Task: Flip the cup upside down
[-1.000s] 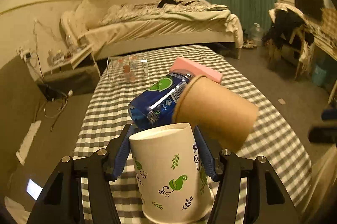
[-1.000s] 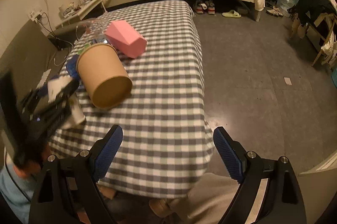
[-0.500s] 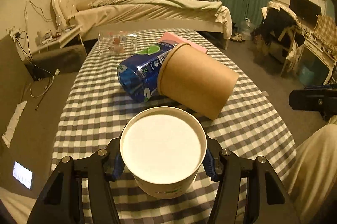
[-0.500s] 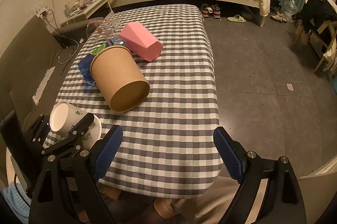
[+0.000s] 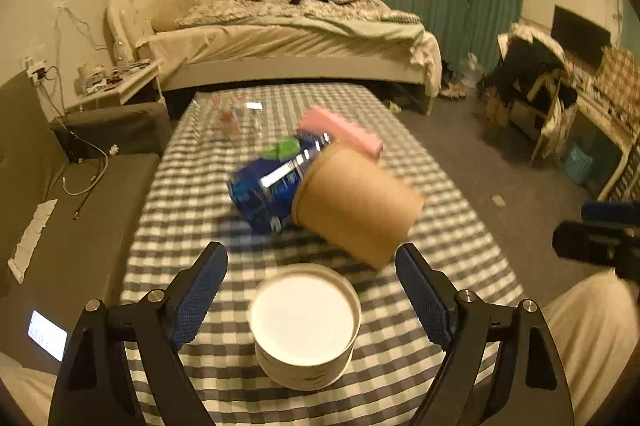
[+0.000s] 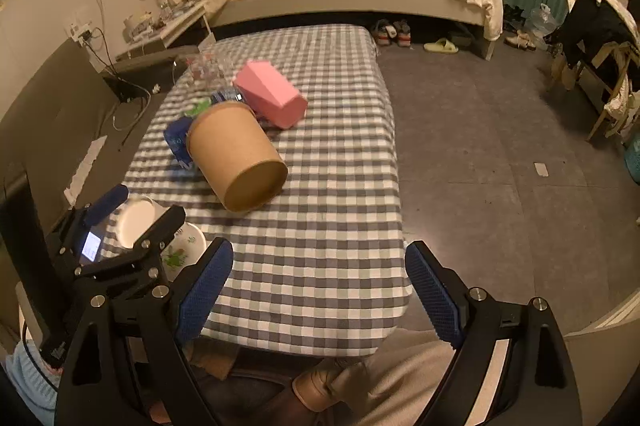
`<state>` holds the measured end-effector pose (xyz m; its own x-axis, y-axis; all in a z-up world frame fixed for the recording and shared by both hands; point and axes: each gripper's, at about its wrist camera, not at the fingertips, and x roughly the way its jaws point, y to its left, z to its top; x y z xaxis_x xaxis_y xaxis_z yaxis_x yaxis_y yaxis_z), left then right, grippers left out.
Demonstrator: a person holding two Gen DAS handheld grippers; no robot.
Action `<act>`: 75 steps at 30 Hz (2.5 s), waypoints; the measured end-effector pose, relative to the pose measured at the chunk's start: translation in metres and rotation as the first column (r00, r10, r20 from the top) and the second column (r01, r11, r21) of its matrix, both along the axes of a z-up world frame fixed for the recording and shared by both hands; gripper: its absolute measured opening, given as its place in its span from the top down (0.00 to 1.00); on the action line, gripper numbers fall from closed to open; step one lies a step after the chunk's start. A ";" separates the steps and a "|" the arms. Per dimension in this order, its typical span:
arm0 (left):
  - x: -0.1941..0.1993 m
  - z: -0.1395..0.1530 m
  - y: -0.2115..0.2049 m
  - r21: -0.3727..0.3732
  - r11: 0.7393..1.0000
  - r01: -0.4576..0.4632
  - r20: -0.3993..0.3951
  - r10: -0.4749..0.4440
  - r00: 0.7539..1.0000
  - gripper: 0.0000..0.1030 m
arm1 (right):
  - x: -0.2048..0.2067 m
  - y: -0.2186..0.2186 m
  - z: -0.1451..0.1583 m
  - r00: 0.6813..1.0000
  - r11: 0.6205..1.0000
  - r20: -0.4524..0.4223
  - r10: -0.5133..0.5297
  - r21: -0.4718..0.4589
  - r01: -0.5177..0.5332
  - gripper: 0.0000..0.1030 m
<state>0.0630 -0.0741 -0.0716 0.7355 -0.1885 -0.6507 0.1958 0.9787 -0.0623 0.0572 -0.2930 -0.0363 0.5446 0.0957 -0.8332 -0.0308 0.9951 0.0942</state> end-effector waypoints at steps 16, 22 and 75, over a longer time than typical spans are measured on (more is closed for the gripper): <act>-0.056 0.075 0.078 -0.016 0.992 -0.124 0.042 0.125 0.991 0.14 | -0.057 0.051 0.058 0.969 0.999 0.240 0.054 -0.006 -0.054 0.14; -0.079 0.061 0.097 0.003 0.985 -0.171 0.069 0.170 0.983 0.14 | -0.069 0.072 0.042 0.960 0.998 0.272 0.060 -0.002 -0.062 0.14; -0.100 0.016 0.094 0.032 0.985 -0.170 0.024 0.169 0.985 0.02 | -0.072 0.075 -0.012 0.969 0.998 0.245 -0.007 -0.057 0.022 0.00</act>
<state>-0.0366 0.0201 -0.0552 0.7686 -0.0384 -0.6385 0.0281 0.9993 -0.0262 -0.0151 -0.2181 -0.0481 0.7335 0.0409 -0.6785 -0.0311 0.9992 0.0266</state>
